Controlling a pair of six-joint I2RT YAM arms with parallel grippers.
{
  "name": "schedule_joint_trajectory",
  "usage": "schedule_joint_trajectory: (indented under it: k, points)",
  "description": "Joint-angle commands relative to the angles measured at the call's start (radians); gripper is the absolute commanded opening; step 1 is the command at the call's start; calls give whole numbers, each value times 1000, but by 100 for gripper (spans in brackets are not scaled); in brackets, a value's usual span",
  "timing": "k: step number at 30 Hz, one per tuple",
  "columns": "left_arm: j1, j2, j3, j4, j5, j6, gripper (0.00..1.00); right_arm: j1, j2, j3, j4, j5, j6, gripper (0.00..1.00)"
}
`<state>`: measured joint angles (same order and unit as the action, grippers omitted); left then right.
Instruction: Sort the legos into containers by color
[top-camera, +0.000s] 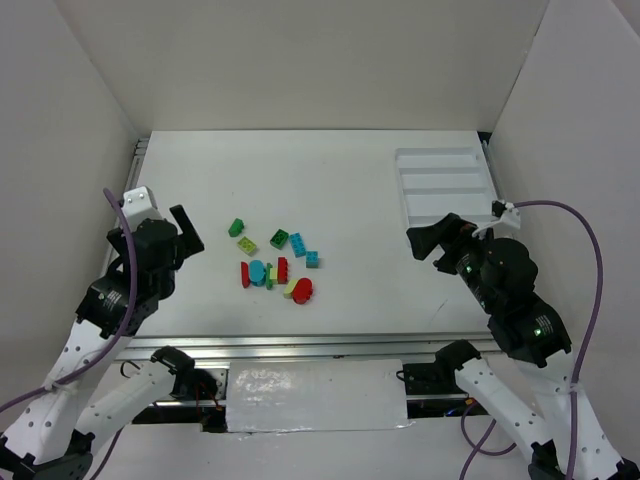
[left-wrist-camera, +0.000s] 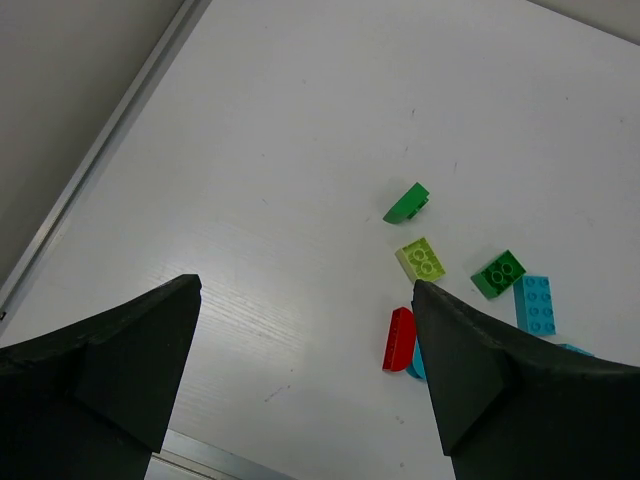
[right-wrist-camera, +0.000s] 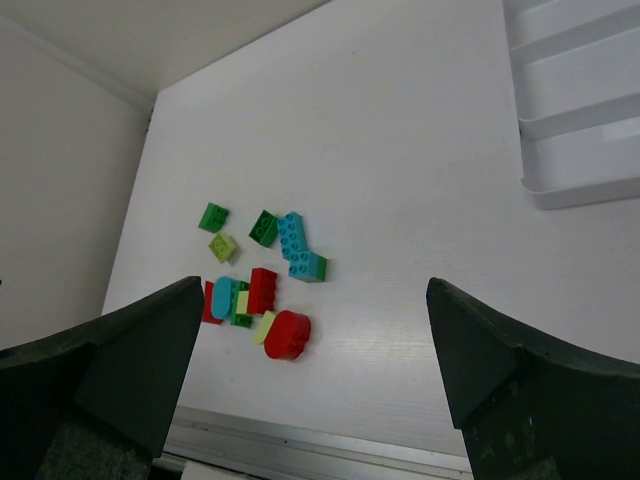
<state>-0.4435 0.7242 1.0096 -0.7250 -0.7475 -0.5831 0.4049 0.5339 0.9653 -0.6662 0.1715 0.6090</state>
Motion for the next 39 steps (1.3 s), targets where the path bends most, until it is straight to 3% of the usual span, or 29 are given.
schedule_joint_trajectory:
  k: [1, 9, 13, 15, 17, 21, 26, 32, 39]
  points:
    - [5, 1, 3, 26, -21, -11, 100, -6, 29, 29, -13, -10, 3, 100]
    - [5, 14, 6, 27, -15, -6, 99, -6, 52, 12, 2, -29, -5, 100]
    - [8, 23, 7, 29, -9, -3, 100, 2, 266, 56, -24, -62, -2, 100]
    - [9, 26, 7, 29, -4, -3, 99, 66, 368, 82, -30, -58, 0, 100]
    - [11, 27, 7, 27, -4, -9, 99, 173, 506, 121, -13, 54, 27, 100]
    - [11, 32, 1, 21, -19, -11, 99, 248, 800, 220, 39, 91, 43, 100]
    - [11, 61, 3, 16, -12, -4, 100, 287, 1148, 396, 40, 98, 40, 86]
    - [12, 98, 11, 13, 10, 8, 100, 385, 1359, 536, 34, 111, 44, 85]
    - [12, 110, 12, 18, 30, 20, 100, 413, 1417, 530, 48, 141, 70, 78]
